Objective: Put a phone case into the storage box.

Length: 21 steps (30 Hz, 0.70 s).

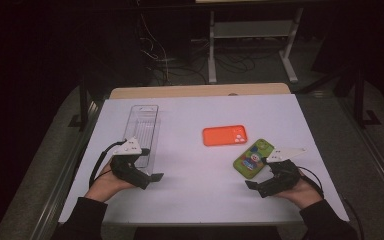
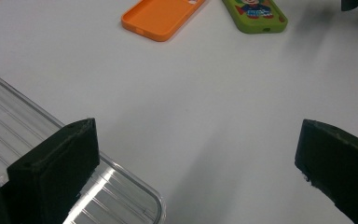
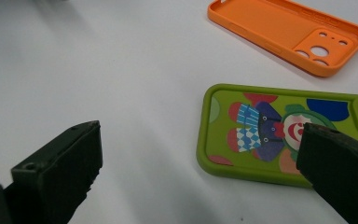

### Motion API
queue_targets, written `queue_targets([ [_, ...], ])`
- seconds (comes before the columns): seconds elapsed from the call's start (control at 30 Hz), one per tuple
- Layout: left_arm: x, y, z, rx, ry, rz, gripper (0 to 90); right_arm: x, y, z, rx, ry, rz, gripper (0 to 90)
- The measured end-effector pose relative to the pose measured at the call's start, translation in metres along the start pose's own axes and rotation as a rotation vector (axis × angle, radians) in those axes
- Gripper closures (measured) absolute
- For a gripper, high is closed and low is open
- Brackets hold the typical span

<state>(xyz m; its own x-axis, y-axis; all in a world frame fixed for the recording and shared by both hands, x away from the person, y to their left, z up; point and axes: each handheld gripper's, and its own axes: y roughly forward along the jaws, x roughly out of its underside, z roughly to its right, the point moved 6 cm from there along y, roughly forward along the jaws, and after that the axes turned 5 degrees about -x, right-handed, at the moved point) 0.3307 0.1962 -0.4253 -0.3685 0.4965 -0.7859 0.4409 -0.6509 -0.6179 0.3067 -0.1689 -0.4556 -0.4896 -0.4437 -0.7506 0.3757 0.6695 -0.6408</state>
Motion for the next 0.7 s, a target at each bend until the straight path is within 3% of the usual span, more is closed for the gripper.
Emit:
queue_targets([
  [0.33,-0.001,-0.004,-0.001,0.000,-0.002,0.015,0.0,-0.007,0.001,0.003,0.021,0.044,-0.032,5.7],
  [0.4,-0.001,-0.004,0.000,0.004,-0.003,0.017,0.0,-0.013,0.002,0.009,0.041,0.079,-0.038,13.4],
  [0.47,-0.002,-0.005,0.000,0.003,0.005,0.020,0.0,-0.016,0.003,0.012,0.050,0.073,-0.034,14.5],
  [0.5,-0.002,-0.006,0.001,0.005,0.004,0.026,0.0,-0.022,0.005,0.015,0.049,0.099,-0.049,19.9],
  [0.57,-0.002,-0.006,0.001,0.004,0.004,0.026,0.0,-0.025,0.006,0.018,0.056,0.110,-0.061,22.6],
  [0.6,-0.003,-0.006,0.000,0.004,0.004,0.028,0.0,-0.033,0.009,0.024,0.067,0.124,-0.061,31.2],
  [0.67,-0.003,-0.006,0.000,0.001,0.006,0.025,0.0,-0.037,0.011,0.028,0.077,0.132,-0.064,35.2],
  [0.7,-0.003,-0.006,-0.001,-0.001,0.007,0.024,0.0,-0.043,0.017,0.036,0.093,0.140,-0.082,44.1],
])
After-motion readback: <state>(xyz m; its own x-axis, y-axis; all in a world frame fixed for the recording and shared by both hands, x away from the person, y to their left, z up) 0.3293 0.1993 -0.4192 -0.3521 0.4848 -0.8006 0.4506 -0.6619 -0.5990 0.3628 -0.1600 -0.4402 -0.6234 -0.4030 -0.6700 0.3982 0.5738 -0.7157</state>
